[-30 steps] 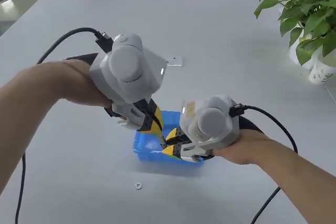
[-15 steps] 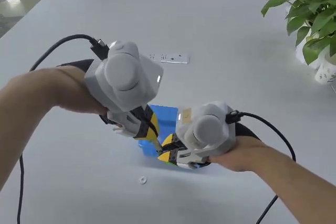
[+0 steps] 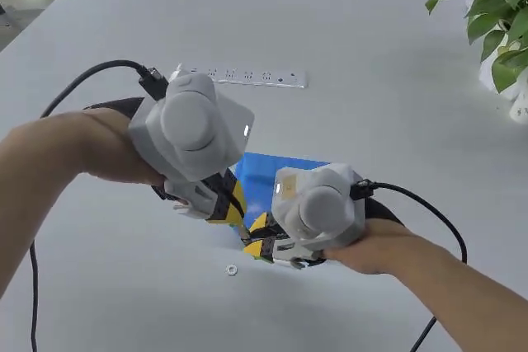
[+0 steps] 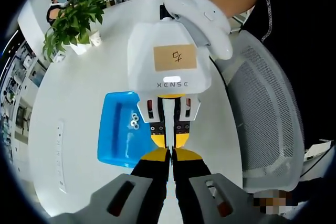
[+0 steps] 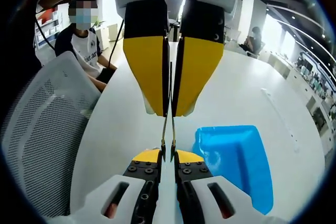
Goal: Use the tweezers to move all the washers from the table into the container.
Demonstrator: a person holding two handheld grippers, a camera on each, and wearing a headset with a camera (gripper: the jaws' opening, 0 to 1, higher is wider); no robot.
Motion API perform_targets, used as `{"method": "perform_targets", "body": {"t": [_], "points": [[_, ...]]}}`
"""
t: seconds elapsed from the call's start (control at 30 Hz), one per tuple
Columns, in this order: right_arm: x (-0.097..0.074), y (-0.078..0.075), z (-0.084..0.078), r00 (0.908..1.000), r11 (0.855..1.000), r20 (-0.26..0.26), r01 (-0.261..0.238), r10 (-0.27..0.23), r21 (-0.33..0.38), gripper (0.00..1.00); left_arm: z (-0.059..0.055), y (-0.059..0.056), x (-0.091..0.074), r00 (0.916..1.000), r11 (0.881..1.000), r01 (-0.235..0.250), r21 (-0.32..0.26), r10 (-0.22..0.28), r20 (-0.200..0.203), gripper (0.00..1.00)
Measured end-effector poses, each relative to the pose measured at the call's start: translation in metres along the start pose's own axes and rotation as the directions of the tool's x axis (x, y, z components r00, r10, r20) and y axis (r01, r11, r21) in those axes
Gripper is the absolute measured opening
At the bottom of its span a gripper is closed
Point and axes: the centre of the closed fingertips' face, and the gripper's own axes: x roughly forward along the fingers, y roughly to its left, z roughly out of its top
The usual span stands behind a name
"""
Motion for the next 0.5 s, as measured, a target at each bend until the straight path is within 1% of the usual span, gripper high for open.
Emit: {"method": "perform_targets", "body": {"t": [0.37, 0.5], "points": [[0.015, 0.01, 0.0, 0.9994, 0.999, 0.008, -0.033, 0.033, 0.004, 0.11, -0.014, -0.01, 0.006, 0.9998, 0.999, 0.013, -0.03, -0.013, -0.014, 0.06], [0.021, 0.013, 0.0, 0.9992, 0.999, 0.015, -0.038, 0.037, 0.007, 0.11, -0.018, -0.012, 0.008, 0.9997, 0.999, 0.015, -0.036, -0.015, -0.02, 0.06]]}}
